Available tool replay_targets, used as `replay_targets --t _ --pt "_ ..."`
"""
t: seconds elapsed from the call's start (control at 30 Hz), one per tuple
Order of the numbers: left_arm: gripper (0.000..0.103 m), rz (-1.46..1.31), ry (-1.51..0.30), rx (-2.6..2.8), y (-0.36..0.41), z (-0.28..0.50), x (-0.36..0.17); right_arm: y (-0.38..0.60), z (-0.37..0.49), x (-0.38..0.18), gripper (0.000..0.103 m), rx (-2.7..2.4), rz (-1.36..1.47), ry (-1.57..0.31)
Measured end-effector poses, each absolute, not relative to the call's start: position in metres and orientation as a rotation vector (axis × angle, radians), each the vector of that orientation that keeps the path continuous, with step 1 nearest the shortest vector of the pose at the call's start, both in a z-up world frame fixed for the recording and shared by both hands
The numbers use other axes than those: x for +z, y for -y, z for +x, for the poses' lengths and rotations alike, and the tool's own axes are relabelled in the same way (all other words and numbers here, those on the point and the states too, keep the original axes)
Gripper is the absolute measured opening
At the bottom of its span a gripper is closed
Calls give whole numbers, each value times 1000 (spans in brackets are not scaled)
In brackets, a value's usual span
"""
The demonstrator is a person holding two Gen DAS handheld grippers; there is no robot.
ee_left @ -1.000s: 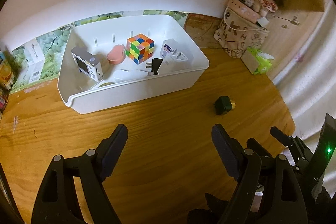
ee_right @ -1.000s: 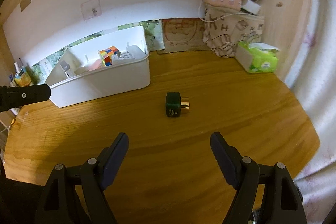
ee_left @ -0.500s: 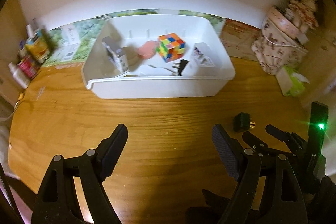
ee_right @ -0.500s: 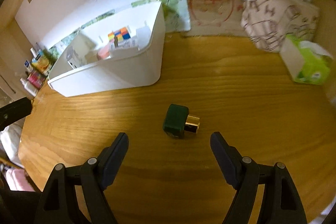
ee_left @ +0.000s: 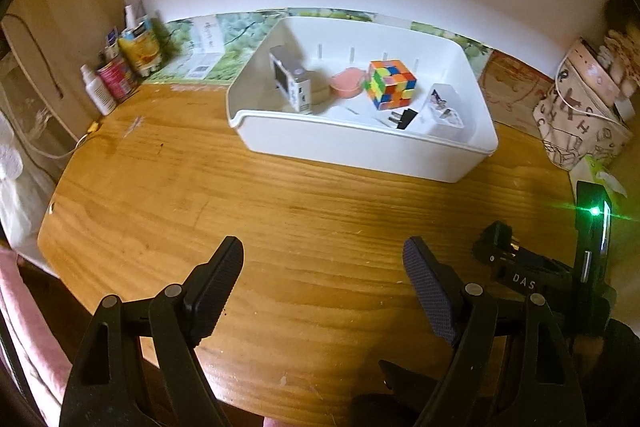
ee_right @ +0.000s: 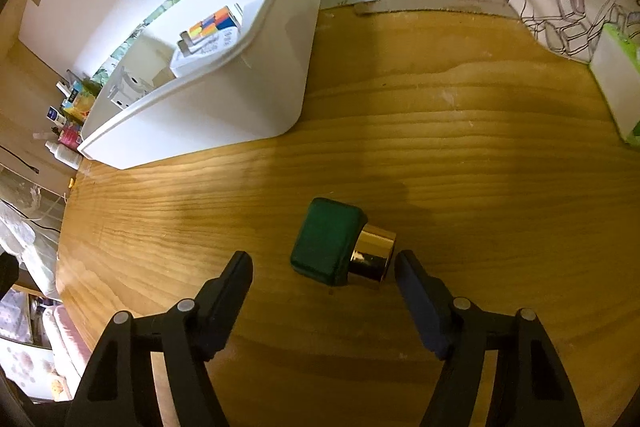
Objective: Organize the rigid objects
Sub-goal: 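Grasp the green-and-gold cylinder with the right tool, then lift the green-and-gold cylinder with the right tool and carry it over the tray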
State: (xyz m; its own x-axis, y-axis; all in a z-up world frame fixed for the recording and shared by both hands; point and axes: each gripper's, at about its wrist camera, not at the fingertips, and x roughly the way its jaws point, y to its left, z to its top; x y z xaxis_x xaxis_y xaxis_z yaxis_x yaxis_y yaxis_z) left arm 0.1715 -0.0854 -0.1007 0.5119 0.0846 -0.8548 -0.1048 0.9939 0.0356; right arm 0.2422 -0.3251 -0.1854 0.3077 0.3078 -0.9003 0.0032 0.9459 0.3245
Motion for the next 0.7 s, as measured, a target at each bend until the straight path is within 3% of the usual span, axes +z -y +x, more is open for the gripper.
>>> replay_targets --t 0.17,0.23,0.7 --pt "84 -23 -1034 138 84 168 -101 326 249 -190 62 186 274 -1245" --pt "84 -25 -1036 145 83 169 -101 328 252 -190 50 173 262 -1240" --pt "84 -30 -1044 92 72 174 -105 332 256 -186 49 111 230 -1209"
